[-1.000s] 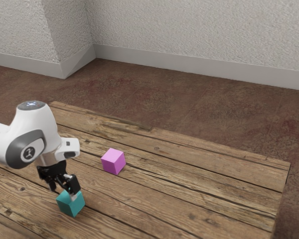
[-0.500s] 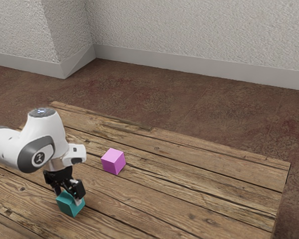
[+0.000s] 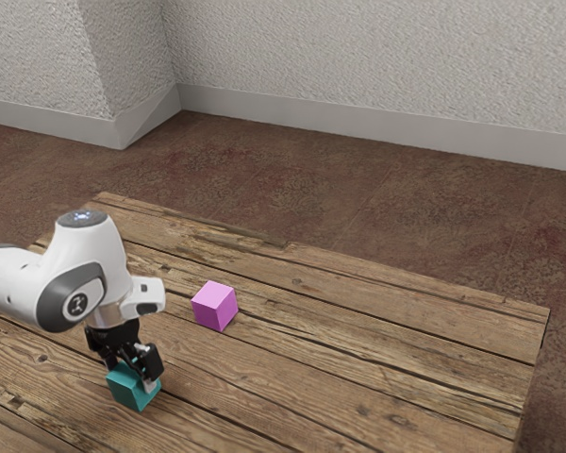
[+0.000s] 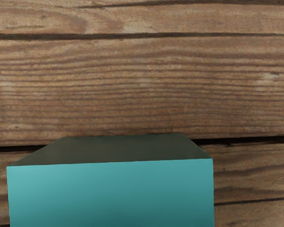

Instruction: Pick up the blue block with one arm, and put the blue block on the pink block with one arm

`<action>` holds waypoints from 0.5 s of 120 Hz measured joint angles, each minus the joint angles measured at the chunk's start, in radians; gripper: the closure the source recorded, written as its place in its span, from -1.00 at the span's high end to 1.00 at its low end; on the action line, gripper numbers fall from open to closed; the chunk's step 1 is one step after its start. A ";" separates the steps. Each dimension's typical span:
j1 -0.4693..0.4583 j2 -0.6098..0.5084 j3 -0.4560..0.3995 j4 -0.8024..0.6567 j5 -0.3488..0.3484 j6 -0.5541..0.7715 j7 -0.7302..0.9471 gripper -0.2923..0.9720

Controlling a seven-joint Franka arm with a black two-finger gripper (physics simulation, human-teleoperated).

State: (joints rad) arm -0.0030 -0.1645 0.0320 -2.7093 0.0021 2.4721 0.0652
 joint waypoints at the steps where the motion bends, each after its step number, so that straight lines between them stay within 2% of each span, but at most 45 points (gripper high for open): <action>1: 0.000 0.001 0.000 0.000 0.000 0.000 0.000 0.54; 28: 0.000 0.008 0.000 0.001 -0.001 0.006 0.005 0.51; 60: 0.000 0.023 0.023 0.000 -0.002 0.017 0.008 0.23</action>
State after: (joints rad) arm -0.0029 -0.1410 0.0550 -2.7092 -0.0001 2.4896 0.0729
